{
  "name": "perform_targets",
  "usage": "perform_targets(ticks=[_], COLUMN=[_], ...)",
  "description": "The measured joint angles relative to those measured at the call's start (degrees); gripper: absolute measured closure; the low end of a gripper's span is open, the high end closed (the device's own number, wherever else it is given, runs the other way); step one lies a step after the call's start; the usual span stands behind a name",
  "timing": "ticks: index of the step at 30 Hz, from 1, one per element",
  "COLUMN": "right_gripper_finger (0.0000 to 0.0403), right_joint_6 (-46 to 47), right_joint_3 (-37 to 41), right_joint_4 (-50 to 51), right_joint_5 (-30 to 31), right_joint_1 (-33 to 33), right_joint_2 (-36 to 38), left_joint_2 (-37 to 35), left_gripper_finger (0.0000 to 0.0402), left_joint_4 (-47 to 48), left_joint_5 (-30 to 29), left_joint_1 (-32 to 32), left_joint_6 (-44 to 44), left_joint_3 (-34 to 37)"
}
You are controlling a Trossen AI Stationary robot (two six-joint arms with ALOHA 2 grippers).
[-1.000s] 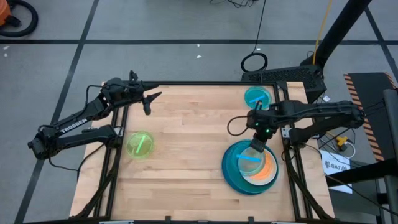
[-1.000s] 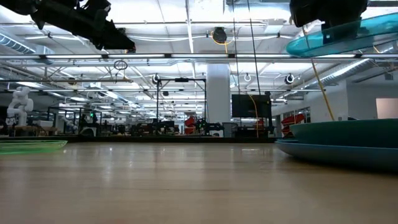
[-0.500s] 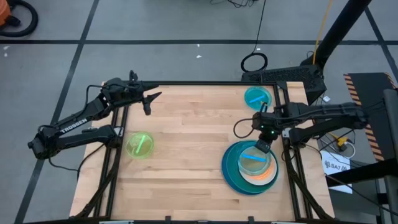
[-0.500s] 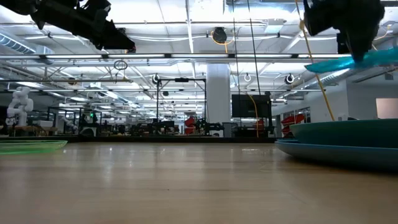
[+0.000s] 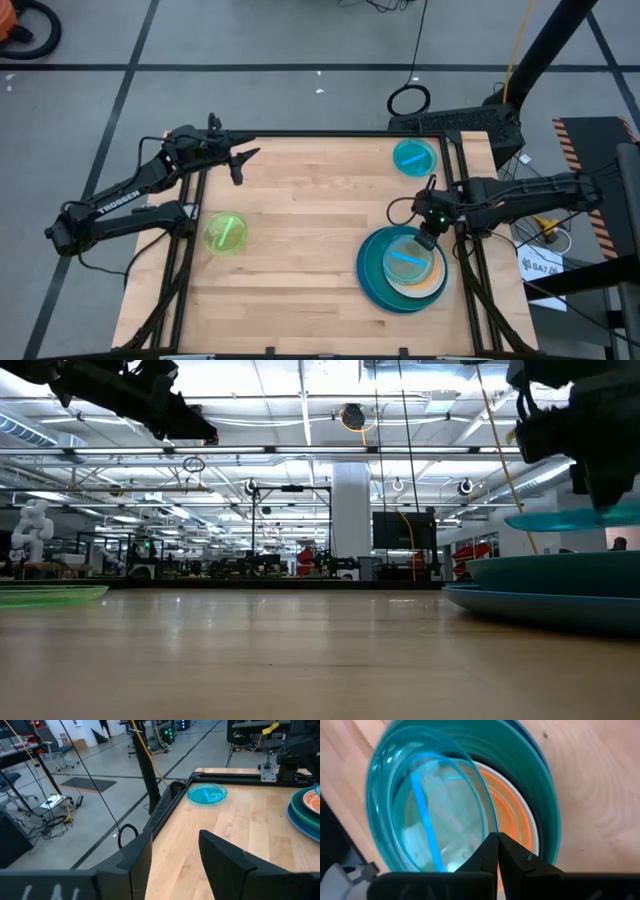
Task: Stack plastic plates
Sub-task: Stack the bottom light blue plate on top of the orange plate
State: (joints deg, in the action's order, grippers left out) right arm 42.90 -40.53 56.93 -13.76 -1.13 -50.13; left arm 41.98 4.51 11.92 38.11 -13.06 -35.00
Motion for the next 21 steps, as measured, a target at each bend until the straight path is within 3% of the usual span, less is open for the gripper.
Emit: perform_targets(ticks=[10,21], right_gripper_finger=[0.0403,0.0403], right_joint_6=[1.4,1.9], right_joint_3=[6.3,7.5], right_joint_4=[-2.9,-3.6], right_joint_5=[-1.7,-2.9], right_joint_1=[0.0,0.0], right_joint_2=[1.7,1.7], left_joint_2=[0.0,0.0], left_gripper_finger=[0.0231,0.0231], left_joint_4=[0.0,0.0], left_joint_5=[0.0,0.0], left_joint_1=[0.0,0.0], left_joint_6=[0.0,0.0], left_joint_3=[0.0,0.0])
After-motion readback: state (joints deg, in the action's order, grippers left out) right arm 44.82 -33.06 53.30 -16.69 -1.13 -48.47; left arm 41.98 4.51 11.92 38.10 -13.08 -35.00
